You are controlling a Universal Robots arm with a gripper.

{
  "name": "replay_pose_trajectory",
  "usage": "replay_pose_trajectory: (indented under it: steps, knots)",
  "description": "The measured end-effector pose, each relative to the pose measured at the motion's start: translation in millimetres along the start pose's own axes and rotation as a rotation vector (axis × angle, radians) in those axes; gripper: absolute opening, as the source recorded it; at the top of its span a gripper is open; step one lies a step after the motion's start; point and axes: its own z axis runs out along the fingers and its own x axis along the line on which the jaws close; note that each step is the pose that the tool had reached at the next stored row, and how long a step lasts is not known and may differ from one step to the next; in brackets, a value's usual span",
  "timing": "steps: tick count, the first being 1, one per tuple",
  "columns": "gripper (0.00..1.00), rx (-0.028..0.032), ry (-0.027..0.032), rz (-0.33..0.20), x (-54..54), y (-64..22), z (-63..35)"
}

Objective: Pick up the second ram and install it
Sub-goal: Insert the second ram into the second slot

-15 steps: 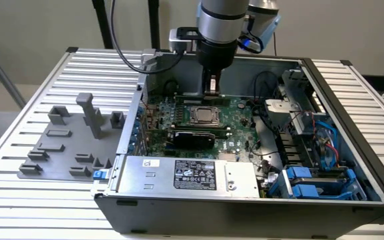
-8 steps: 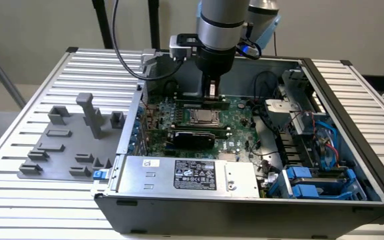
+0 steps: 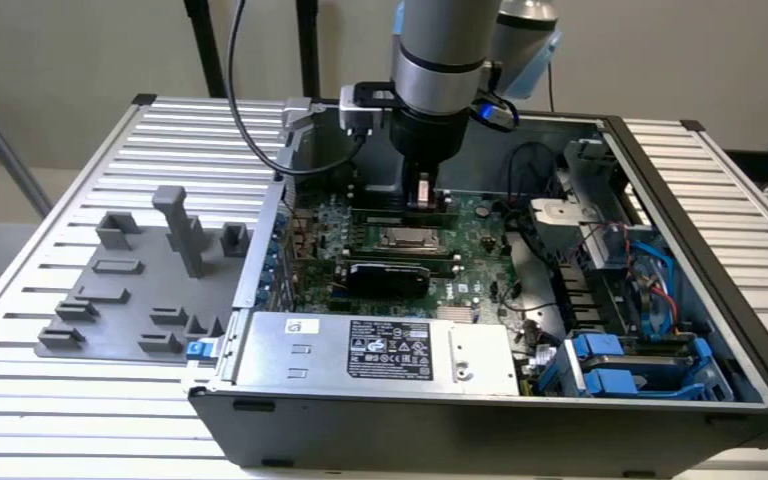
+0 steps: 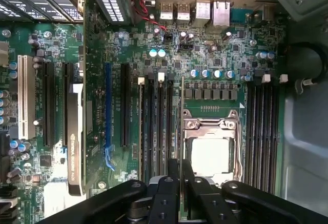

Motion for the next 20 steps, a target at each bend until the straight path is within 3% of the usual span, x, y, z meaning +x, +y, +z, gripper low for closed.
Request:
replay_pose_trajectory:
  steps: [5, 13, 20]
  knots:
    - [0.0, 0.0001, 0.0087, -0.001, 0.7, -0.7, 8.7]
    - [0.0, 0.0004, 0.0354, 0.0, 1.4, -2.3, 18.4]
    - [0.0, 0.0003, 0.0362, -0.001, 4.4, -3.0, 21.7]
